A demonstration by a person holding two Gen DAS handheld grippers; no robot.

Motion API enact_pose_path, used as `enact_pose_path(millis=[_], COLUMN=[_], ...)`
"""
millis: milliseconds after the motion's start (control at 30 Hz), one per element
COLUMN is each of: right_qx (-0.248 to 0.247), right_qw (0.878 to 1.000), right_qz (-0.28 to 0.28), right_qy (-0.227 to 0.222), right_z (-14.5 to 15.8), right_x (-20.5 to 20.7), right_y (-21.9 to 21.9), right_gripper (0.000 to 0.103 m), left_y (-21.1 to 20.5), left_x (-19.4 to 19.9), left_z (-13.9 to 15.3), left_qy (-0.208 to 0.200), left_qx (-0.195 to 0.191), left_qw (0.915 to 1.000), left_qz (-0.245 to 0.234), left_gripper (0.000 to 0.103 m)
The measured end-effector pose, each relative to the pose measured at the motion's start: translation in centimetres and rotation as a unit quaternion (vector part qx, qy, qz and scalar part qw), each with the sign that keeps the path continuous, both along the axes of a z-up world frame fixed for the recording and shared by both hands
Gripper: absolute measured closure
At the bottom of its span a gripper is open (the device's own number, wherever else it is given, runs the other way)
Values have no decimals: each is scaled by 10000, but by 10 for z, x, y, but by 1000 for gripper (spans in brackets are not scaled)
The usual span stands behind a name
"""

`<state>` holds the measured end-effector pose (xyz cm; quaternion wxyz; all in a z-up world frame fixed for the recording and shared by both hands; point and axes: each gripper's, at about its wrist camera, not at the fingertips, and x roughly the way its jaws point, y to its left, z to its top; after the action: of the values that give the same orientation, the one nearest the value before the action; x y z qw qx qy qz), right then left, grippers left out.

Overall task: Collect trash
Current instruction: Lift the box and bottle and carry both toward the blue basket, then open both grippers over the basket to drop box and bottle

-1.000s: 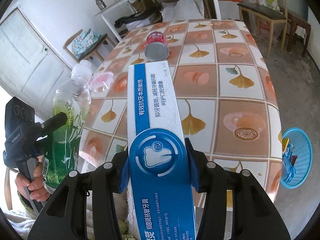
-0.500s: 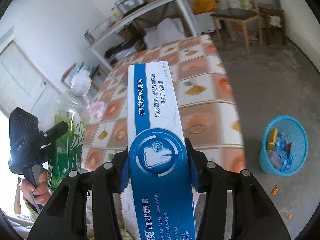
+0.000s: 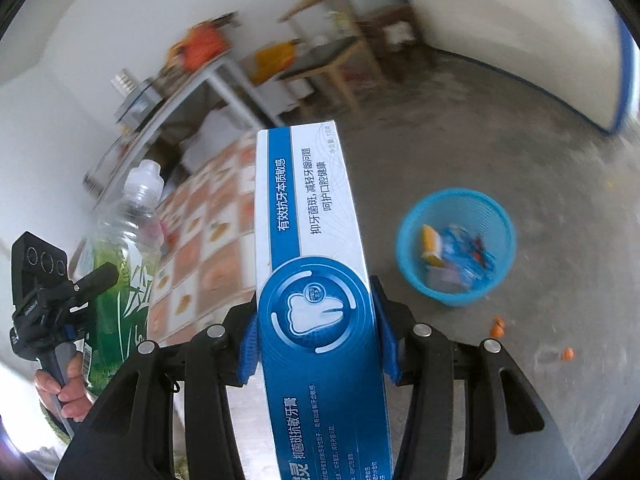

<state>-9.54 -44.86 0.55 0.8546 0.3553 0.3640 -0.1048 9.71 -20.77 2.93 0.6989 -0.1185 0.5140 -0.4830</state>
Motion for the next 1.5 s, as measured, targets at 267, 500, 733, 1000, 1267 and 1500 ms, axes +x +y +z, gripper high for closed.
enact_pose_path(millis=[267, 500, 733, 1000, 1267, 1500], right_qx=[1133, 1902, 1848, 1442, 1189, 1040], right_qw=[9917, 9769, 9719, 9721, 9783, 9828], right_qz=[-562, -785, -1021, -1357, -1365, -1363], right_qy=[230, 575, 1039, 1257, 1005, 681], right_z=[-77, -149, -206, -240, -218, -180], right_x=[-10, 22, 71, 51, 3, -38], right_y=[-58, -109, -179, -183, -157, -135], right_gripper=[56, 56, 32, 32, 32, 32], left_y=[-121, -203, -284, -270, -240, -176], left_x=[6, 24, 53, 55, 34, 24], left_z=[-48, -102, -130, -128, -99, -60], left_qy=[465, 662, 521, 371, 1, -264], left_qx=[792, 1539, 1820, 1553, 1338, 872], left_qw=[9923, 9802, 9743, 9806, 9846, 9920], left_qz=[-830, -1054, -1223, -1136, -1128, -869], left_gripper=[46, 46, 32, 30, 30, 26])
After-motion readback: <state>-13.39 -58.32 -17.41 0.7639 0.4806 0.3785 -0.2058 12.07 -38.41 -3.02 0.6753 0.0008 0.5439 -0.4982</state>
